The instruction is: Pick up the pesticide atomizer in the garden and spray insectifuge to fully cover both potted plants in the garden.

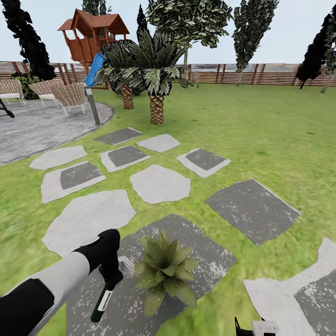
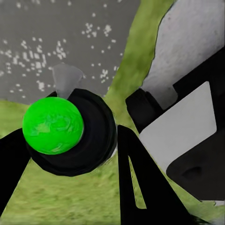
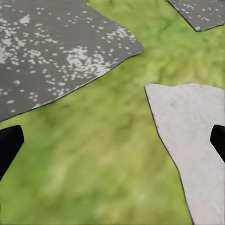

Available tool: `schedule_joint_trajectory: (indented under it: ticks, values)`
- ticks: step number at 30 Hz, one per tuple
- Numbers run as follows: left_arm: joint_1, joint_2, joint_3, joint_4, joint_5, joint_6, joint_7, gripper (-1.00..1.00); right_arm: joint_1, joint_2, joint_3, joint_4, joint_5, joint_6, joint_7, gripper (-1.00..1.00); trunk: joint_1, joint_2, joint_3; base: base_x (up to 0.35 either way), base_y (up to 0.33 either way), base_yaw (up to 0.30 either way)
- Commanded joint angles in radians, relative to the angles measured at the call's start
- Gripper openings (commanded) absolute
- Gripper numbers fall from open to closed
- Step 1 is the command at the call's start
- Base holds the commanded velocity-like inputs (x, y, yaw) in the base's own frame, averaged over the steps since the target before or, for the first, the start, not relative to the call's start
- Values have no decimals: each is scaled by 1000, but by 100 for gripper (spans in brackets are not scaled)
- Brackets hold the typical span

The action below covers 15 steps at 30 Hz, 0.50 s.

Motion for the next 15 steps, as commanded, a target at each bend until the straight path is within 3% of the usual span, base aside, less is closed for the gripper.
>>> schedule_joint_trajectory:
  ticks: [1, 8, 11, 15]
  values:
    - [-4, -1, -1, -4, -9, 8, -10, -100, -1, 0, 0, 1, 6, -2, -6, 100, 0, 0, -1, 253, 58, 0]
    - [-12, -3, -2, -6, -10, 9, -10, -100, -1, 0, 0, 1, 6, -2, -7, 100, 0, 0, -1, 41, 9, 0]
    - [-47, -4, -1, -8, -9, 11, -12, -100, -1, 0, 0, 1, 6, -2, -7, 100, 0, 0, -1, 0, 0, 0]
    - [-66, -33, -1, -7, -9, 10, -12, -100, -1, 0, 0, 0, 6, -2, -7, 100, 0, 0, -1, 0, 0, 0]
